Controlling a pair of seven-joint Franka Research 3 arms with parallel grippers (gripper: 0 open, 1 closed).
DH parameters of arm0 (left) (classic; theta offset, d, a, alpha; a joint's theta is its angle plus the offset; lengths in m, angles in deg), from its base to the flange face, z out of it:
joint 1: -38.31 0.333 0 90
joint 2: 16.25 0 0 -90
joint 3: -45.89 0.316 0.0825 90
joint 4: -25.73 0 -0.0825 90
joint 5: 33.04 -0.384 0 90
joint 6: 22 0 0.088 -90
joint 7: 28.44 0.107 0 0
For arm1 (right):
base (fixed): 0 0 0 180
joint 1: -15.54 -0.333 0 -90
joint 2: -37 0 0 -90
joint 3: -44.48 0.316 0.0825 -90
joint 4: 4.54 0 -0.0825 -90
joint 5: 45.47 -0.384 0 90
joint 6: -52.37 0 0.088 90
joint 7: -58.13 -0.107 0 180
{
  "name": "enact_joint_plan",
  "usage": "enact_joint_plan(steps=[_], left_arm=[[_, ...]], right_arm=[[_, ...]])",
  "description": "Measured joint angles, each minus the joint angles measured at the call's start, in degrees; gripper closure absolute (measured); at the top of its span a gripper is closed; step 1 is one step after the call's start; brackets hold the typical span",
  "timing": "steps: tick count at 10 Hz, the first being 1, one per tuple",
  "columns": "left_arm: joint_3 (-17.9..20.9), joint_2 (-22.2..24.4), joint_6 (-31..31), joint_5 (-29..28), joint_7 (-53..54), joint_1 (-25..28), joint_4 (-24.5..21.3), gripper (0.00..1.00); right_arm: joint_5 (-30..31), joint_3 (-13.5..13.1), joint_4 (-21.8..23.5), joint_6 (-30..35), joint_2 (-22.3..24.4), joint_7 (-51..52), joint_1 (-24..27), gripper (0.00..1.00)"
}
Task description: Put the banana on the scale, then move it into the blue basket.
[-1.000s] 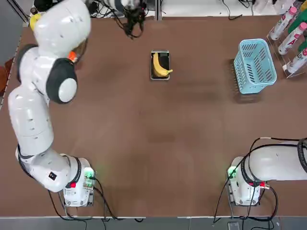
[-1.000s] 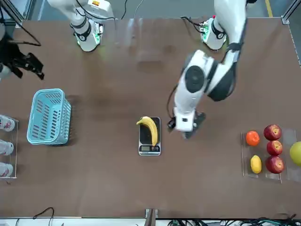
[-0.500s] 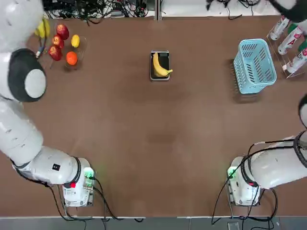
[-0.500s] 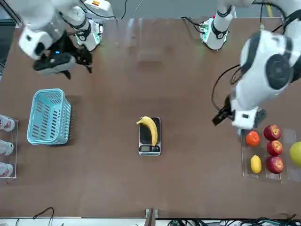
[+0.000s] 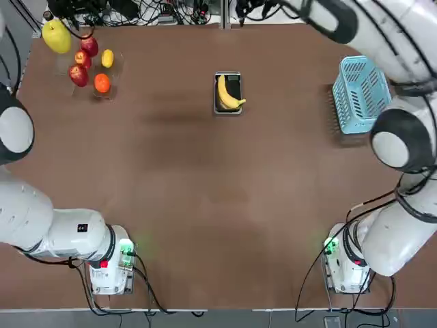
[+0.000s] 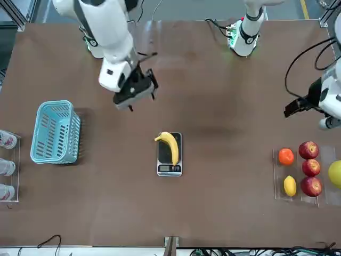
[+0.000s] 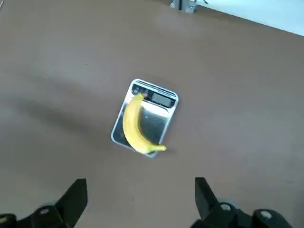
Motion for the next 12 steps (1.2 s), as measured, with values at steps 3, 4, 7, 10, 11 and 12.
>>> enact_joint_plan(steps=[3,4,7,10,11,12], left_arm=[[1.1,1.6,1.4,0.0,13.8,-0.7,3.7,0.00],[1.1,1.7,2.4,0.0,12.7,-1.4,5.2,0.00],[-0.3,1.7,3.8,0.0,6.9,-2.8,6.5,0.00],[-0.7,1.6,4.0,0.0,4.6,-3.0,6.5,0.00],[-0.7,1.6,4.0,0.0,4.5,-2.9,6.5,0.00],[-0.6,1.6,4.1,0.0,4.5,-2.9,6.5,0.00]], right_arm=[[4.8,-0.3,-1.1,-5.0,-9.3,-0.1,-4.7,0.00],[5.7,-0.4,-1.2,-6.1,-11.2,-0.1,-5.3,0.00],[8.3,-0.5,0.9,-14.4,-14.0,-0.2,-5.8,0.00],[8.6,-0.5,3.0,-21.2,-16.9,-1.0,-6.9,0.00],[8.7,-0.6,3.3,-22.6,-18.9,-1.3,-7.6,0.00],[9.0,-0.6,3.5,-24.3,-21.2,-1.5,-8.1,0.00]])
